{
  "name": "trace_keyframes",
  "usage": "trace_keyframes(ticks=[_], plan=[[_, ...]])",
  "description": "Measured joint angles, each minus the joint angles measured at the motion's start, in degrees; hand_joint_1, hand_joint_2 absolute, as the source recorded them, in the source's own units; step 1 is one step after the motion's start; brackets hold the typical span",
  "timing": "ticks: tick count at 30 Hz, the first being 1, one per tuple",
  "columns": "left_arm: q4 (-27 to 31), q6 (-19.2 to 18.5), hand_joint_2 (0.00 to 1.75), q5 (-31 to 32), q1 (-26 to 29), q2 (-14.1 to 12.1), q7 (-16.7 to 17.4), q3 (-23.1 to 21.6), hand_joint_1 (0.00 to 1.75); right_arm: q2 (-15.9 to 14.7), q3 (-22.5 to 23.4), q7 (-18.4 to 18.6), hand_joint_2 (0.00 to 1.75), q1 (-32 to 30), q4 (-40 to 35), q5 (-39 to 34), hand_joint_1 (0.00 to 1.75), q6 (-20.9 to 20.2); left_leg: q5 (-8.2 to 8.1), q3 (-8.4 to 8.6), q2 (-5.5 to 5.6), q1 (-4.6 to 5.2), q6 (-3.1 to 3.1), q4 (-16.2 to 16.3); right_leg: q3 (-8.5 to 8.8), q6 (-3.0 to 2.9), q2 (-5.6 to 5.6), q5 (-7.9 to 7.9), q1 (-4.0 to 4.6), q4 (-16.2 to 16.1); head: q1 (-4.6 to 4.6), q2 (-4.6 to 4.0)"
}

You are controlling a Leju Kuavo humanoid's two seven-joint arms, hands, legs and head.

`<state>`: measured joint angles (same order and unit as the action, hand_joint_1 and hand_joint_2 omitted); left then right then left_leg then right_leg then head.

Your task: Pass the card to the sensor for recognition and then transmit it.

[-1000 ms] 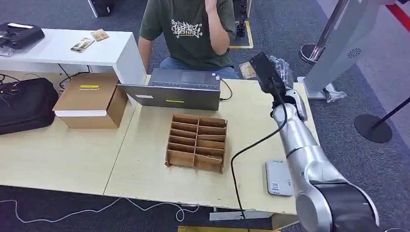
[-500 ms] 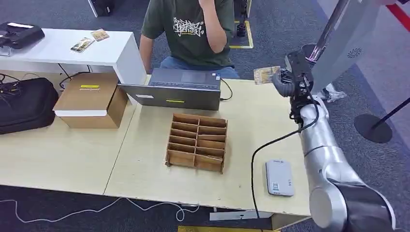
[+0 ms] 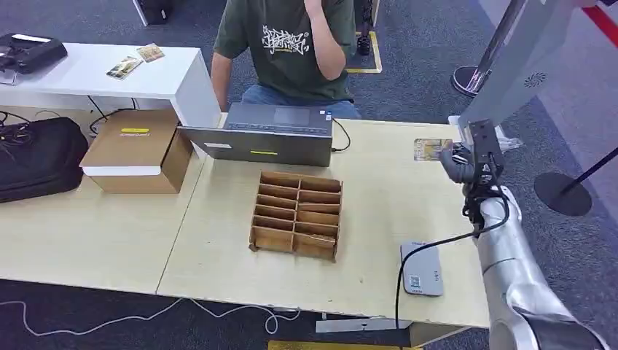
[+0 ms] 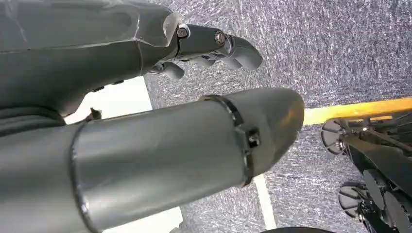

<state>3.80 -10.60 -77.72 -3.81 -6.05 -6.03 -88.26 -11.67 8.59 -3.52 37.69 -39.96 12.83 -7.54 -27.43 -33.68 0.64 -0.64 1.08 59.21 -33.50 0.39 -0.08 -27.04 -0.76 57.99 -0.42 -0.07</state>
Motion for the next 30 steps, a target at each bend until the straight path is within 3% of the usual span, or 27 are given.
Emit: trace_keyframes(ticks=[14,24,30], plan=[[0.00,0.48,0.00,-1.92,0.43,1.09,0.00,0.00,0.00,-0.22,5.58,1.12,1.75,-22.52,-20.77,-5.22,1.75,1.66,-0.10,-0.06,0.04,0.00,-0.06,-0.01,0.00,0.12,-0.09,-0.10,0.00,-0.02,0.00,0.00],[0.00,0.85,0.00,-2.01,0.39,1.68,0.00,0.00,0.00,3.76,10.53,3.87,1.75,-33.62,-34.13,-4.68,1.75,2.19,-0.13,-0.04,-0.01,0.00,-0.07,-0.02,-0.01,0.11,-0.05,-0.11,0.00,-0.02,0.00,0.00],[-0.02,1.07,0.00,-2.19,0.40,1.84,0.00,0.00,0.00,7.35,11.80,6.34,1.75,-39.15,-41.20,-2.03,1.75,0.26,-0.13,-0.03,0.00,0.00,-0.07,-0.03,0.00,0.10,-0.06,-0.12,0.00,-0.03,0.00,0.00]])
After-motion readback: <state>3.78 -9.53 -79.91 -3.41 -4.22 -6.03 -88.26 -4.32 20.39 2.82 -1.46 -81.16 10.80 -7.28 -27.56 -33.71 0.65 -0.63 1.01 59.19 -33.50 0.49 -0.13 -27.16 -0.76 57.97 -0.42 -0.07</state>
